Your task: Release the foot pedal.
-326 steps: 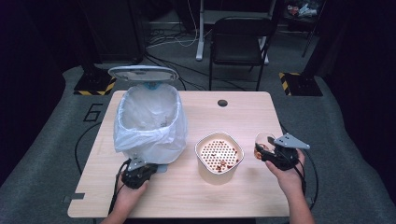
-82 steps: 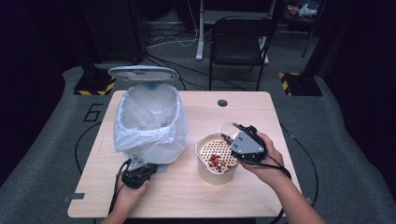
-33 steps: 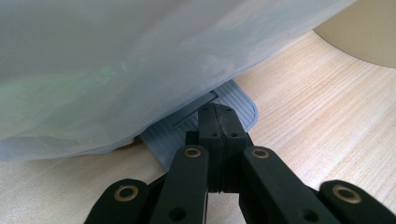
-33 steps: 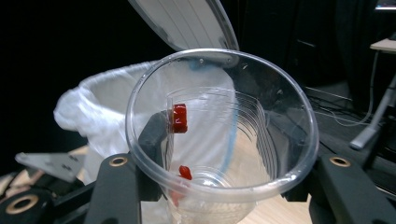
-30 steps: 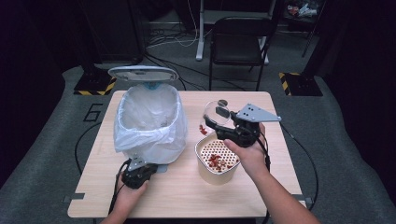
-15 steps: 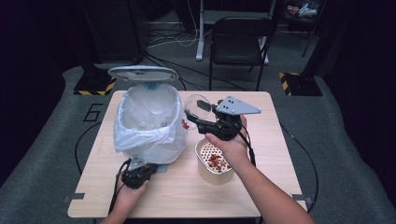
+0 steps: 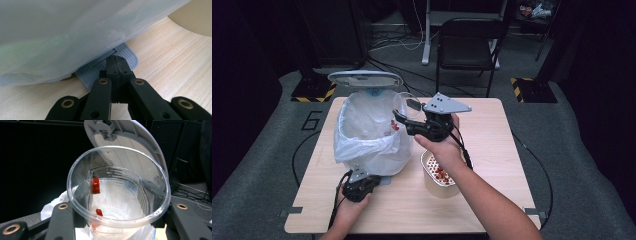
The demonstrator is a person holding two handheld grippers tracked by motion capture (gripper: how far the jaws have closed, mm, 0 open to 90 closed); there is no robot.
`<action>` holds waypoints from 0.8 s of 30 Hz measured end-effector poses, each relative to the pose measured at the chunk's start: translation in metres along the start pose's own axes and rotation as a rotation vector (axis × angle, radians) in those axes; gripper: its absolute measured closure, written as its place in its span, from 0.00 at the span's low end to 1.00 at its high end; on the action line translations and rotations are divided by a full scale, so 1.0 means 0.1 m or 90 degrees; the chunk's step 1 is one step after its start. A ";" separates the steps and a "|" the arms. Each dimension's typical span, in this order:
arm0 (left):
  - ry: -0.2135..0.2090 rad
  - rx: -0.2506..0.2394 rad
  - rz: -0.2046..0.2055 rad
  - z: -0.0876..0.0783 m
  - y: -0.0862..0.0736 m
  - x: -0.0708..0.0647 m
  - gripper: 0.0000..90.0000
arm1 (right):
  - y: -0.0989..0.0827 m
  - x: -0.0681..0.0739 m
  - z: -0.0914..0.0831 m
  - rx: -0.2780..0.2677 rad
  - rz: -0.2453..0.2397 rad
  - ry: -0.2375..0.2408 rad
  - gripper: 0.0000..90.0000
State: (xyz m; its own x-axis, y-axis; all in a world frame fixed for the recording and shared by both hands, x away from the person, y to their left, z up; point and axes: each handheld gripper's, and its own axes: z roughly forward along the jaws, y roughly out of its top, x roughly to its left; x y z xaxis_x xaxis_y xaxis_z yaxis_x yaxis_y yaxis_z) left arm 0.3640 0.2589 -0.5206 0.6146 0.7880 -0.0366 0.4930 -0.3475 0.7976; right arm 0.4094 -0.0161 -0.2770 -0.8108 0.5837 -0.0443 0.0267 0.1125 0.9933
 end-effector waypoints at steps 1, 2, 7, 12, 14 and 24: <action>-0.001 0.000 -0.002 0.00 0.00 0.00 1.00 | 0.01 0.01 0.02 0.002 0.001 0.001 0.50; -0.001 0.000 -0.001 0.00 0.00 0.00 1.00 | 0.01 0.01 0.05 0.001 0.000 0.002 0.50; 0.000 0.000 -0.001 0.00 0.00 0.00 1.00 | 0.02 0.04 0.16 0.003 0.002 0.006 0.50; 0.000 0.000 -0.001 0.00 0.00 0.00 1.00 | 0.01 0.07 0.26 0.006 -0.005 0.010 0.50; -0.001 0.000 -0.001 0.00 0.00 0.00 1.00 | 0.01 0.08 0.30 0.010 -0.006 0.011 0.50; -0.001 -0.001 -0.003 0.00 0.00 -0.01 1.00 | -0.08 0.10 0.52 0.040 0.012 0.015 0.48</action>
State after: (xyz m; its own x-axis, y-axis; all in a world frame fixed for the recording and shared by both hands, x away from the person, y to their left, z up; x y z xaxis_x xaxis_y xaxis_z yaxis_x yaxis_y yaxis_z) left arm 0.3636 0.2585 -0.5208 0.6127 0.7892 -0.0410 0.4947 -0.3426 0.7987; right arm 0.4312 0.0309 -0.2907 -0.8229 0.5677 -0.0232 0.0777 0.1529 0.9852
